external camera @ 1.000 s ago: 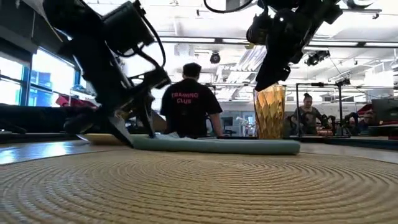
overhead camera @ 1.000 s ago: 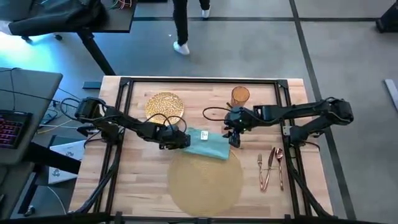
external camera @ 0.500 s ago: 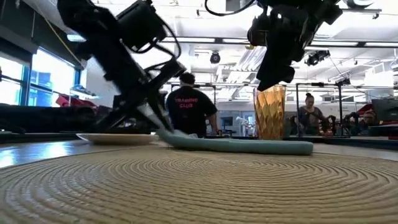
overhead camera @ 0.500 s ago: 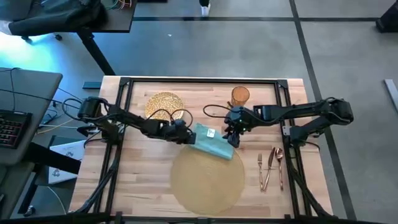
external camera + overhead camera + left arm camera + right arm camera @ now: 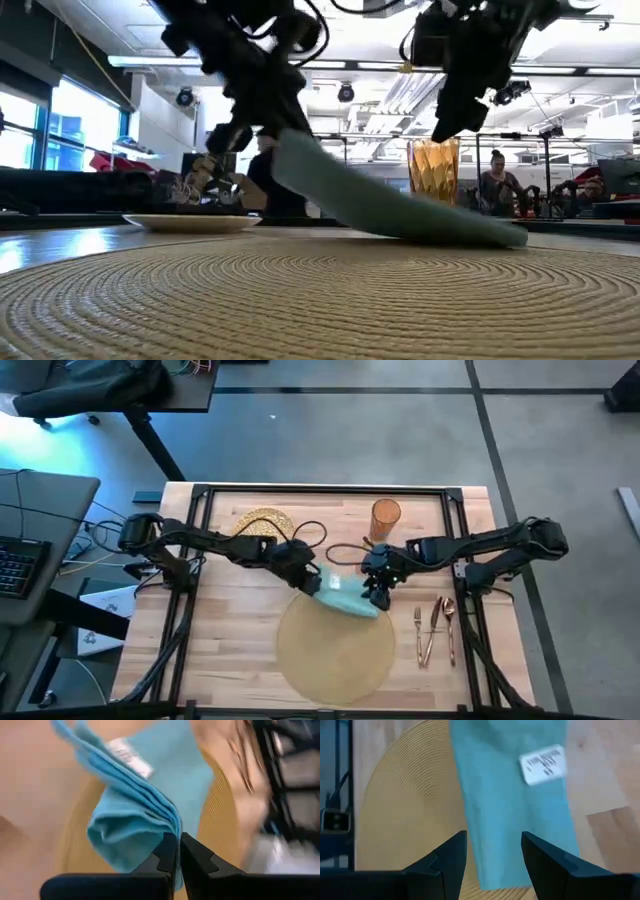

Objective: Set table place
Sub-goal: Fold the blue napkin

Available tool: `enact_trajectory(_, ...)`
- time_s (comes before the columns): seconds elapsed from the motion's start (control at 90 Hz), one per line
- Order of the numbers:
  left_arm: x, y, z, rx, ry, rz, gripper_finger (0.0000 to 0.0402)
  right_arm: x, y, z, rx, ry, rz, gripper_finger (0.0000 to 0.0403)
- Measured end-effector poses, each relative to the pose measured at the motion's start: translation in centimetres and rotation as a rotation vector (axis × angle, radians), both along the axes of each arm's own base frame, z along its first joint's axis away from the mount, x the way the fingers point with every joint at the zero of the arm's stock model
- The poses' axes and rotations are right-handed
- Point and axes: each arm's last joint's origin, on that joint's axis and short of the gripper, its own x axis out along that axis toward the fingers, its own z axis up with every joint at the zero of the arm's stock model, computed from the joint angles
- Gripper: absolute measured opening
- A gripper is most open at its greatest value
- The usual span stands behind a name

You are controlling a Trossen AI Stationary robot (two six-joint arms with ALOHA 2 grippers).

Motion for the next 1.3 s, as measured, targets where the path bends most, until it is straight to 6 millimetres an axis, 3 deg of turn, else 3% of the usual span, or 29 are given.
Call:
enact_trajectory(0.122, -2.1, -0.8, 0.9, -0.015, 0.088, -0.145, 0.0, -0.2, 1.1, -0.4, 0.001, -0.009, 0.037, 0.0172)
enact_trajectory(0.278, -5.2, -2.7, 1.9, 0.101, 0.17, -0.398, 0.0, -0.8, 1.6, -2.6, 0.032, -0.016, -0.027, 0.0172)
enact_trajectory(0.511, -9.9, -4.4, 1.6, 0.338, 0.461, -0.694, 0.0, -1.6, 2.1, -5.0, 0.137, -0.056, -0.091, 0.0172)
enact_trajectory(0.667, -10.9, -4.6, 0.9, 0.585, 0.553, -0.796, 0.0, -1.5, 2.3, -4.9, 0.149, -0.071, -0.084, 0.0172)
enact_trajectory(0.822, -11.4, -3.8, -0.3, 0.746, 0.621, -0.863, 0.0, -1.3, 2.4, -4.6, 0.175, -0.079, -0.11, 0.0172)
enact_trajectory(1.033, -13.3, -2.4, -2.8, 0.763, 0.78, -0.88, 0.0004, -0.6, 2.5, -3.4, 0.197, -0.115, -0.12, 0.0172)
enact_trajectory(1.3, -14.6, -1.1, -2.5, 0.7, 0.935, -0.667, 0.0077, 0.0, 2.5, -2.4, 0.198, -0.148, -0.124, 0.0172)
